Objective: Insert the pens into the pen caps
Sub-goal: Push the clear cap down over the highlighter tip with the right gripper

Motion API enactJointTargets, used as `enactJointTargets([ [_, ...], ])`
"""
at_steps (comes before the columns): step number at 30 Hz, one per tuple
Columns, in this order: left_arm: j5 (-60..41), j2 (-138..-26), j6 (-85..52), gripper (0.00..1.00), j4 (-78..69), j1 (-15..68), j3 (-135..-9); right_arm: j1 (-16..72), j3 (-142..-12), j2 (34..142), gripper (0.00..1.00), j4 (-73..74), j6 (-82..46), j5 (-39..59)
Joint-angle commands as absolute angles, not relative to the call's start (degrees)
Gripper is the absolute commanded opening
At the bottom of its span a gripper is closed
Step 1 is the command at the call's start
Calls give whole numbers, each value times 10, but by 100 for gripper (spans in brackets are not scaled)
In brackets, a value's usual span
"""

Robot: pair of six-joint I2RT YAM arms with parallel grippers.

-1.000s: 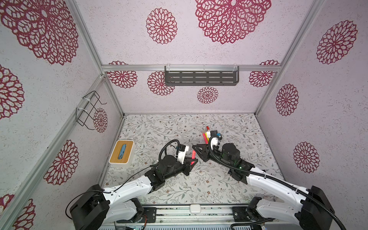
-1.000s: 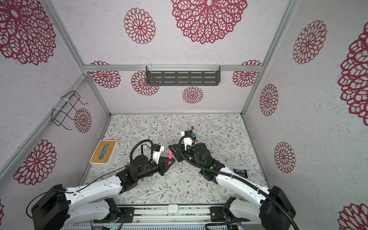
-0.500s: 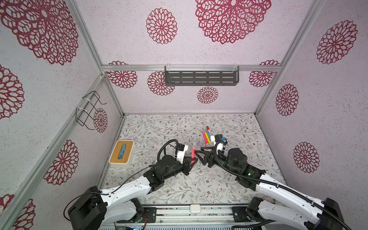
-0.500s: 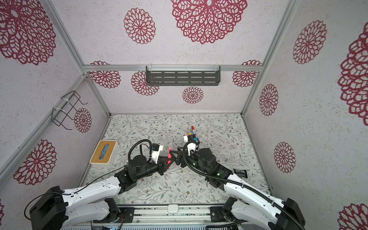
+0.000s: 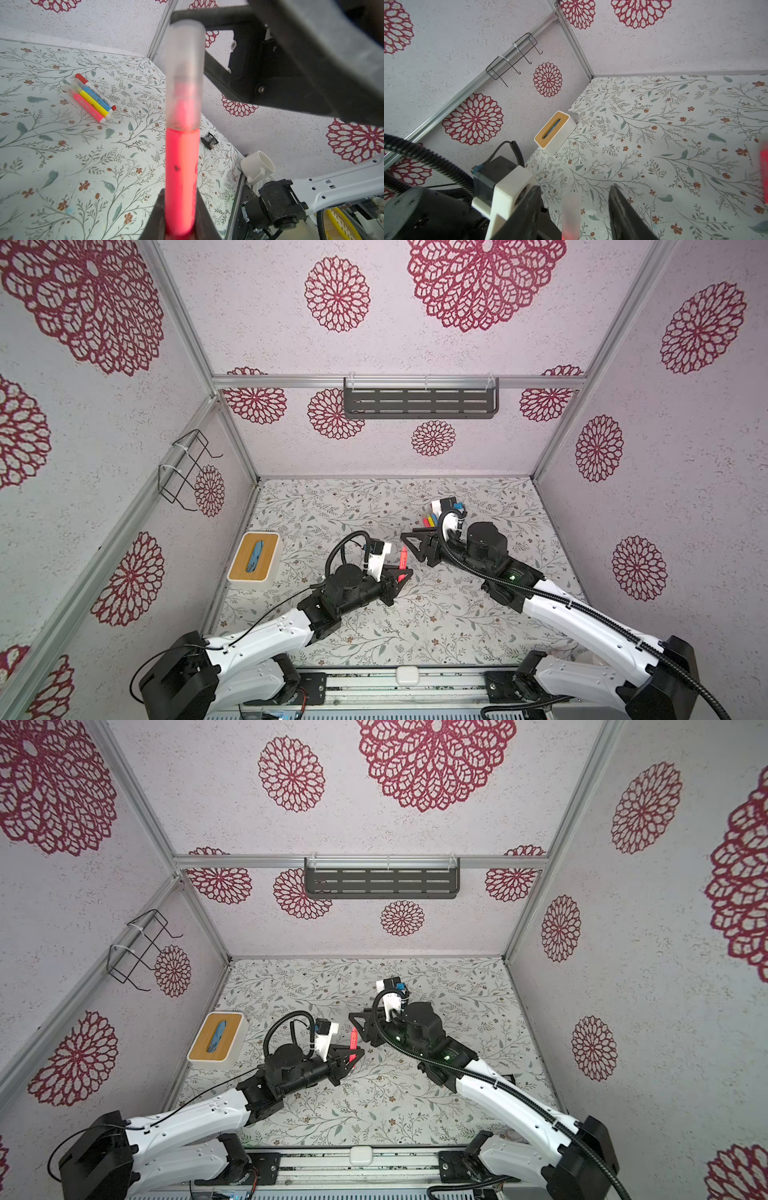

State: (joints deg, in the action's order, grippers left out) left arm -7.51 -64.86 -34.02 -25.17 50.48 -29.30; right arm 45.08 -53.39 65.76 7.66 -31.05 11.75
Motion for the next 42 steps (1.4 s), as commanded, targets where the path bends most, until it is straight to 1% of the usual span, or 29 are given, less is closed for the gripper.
enactJointTargets([
  [1,-82,-640,-332,0,-263,507,-292,449,-570,664,50,83,-302,150],
  [9,-81,-637,-333,0,-261,507,-291,449,-590,693,41,75,-303,172],
  [18,-78,-633,-327,0,-254,507,-296,450,-587,699,40,65,-303,181],
  [20,-77,-634,-325,0,-253,507,-297,450,-586,699,36,64,-302,183],
  [24,-73,-634,-324,0,-251,507,-298,451,-574,693,21,70,-305,180],
  [27,-60,-630,-317,0,-251,507,-297,455,-555,690,14,84,-312,178],
  [32,-53,-606,-311,0,-255,495,-297,472,-515,694,7,104,-326,163],
  [37,-71,-589,-305,0,-244,473,-311,507,-484,694,1,97,-326,111],
  [42,-83,-552,-312,0,-250,450,-304,538,-469,707,0,104,-336,91],
])
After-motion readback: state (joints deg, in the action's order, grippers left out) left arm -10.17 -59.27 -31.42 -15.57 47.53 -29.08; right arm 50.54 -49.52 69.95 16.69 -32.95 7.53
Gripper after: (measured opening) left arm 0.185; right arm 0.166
